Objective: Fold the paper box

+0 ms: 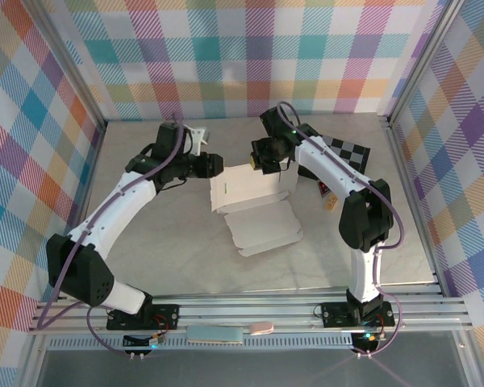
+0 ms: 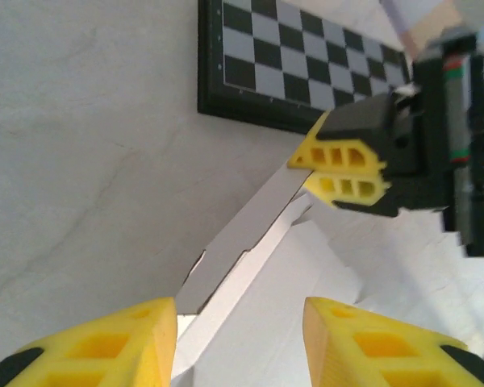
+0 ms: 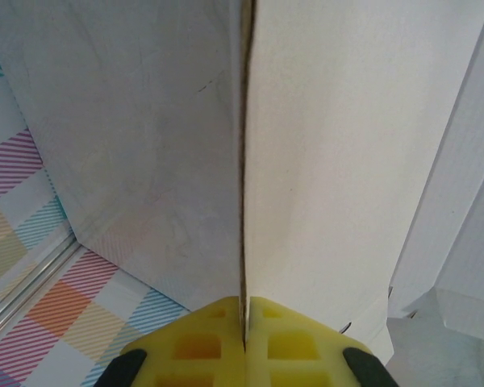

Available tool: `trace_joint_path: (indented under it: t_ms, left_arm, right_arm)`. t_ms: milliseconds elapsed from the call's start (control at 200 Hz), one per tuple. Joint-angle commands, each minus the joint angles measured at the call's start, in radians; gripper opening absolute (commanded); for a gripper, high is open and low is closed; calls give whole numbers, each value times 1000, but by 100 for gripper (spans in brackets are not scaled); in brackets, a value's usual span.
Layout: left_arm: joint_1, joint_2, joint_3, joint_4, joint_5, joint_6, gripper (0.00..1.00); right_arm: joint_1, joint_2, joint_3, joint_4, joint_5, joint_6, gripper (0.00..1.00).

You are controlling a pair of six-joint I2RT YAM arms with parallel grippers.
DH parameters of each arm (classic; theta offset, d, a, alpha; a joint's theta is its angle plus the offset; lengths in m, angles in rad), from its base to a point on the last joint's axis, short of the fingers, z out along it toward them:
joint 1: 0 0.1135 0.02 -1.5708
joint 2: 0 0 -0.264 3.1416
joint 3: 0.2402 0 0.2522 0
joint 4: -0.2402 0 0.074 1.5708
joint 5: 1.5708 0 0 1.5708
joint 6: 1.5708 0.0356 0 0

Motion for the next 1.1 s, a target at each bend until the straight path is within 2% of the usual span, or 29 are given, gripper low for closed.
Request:
trace_joint_path:
  t_ms: [0,150,665,1095]
  left_arm:
    - [36,47,57,-66,80,-285,41]
    - [35,151,179,-201,120,-338,36]
    - [-11,219,227,-202,151,-353,37]
    - [-43,256,302,-259,132,-331,37]
  right_arm:
    - [-2,25,45,-32,7,33,0]
    - [-1,33,57,-35,6,36,0]
    - [-5,28,41,-20,4,38,0]
    - [-4,29,43,-14,-1,30,0]
